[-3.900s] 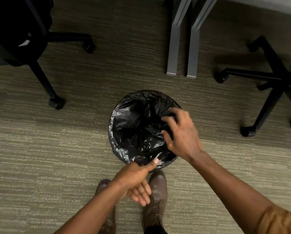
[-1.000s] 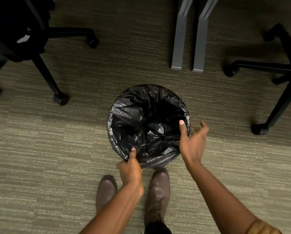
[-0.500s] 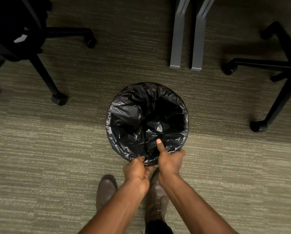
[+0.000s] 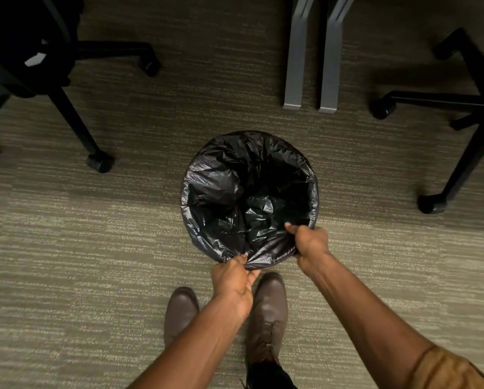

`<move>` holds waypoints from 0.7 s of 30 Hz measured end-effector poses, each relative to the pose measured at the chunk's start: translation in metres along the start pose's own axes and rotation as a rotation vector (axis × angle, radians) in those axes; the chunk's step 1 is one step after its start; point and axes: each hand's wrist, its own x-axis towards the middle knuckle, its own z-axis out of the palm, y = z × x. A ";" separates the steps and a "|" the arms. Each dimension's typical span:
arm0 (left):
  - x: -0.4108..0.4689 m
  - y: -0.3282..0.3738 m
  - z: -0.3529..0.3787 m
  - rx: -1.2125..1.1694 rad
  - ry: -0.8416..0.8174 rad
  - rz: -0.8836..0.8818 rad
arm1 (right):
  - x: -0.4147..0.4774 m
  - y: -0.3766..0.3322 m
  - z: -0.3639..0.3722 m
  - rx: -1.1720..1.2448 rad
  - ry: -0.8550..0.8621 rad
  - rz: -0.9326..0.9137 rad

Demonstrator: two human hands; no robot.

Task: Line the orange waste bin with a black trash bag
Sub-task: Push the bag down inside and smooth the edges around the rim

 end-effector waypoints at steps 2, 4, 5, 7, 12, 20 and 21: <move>-0.001 0.001 -0.001 0.003 0.011 -0.003 | 0.003 -0.014 -0.005 -0.032 -0.062 0.007; -0.002 0.002 0.000 0.009 0.014 -0.008 | 0.009 -0.027 -0.010 -0.122 -0.104 -0.028; -0.002 0.002 0.000 0.013 0.015 -0.015 | 0.011 -0.034 -0.012 -0.172 -0.127 -0.043; -0.001 0.002 0.000 0.036 0.026 -0.030 | 0.014 -0.049 -0.014 -0.256 -0.174 -0.067; 0.000 0.002 -0.003 0.079 0.007 -0.041 | 0.014 -0.079 -0.018 -0.442 -0.288 -0.096; -0.016 0.033 -0.028 1.186 -0.093 0.062 | -0.001 -0.115 -0.012 -0.872 0.014 -0.663; -0.018 0.043 -0.027 1.346 -0.112 0.112 | -0.004 -0.119 -0.009 -0.941 0.047 -0.826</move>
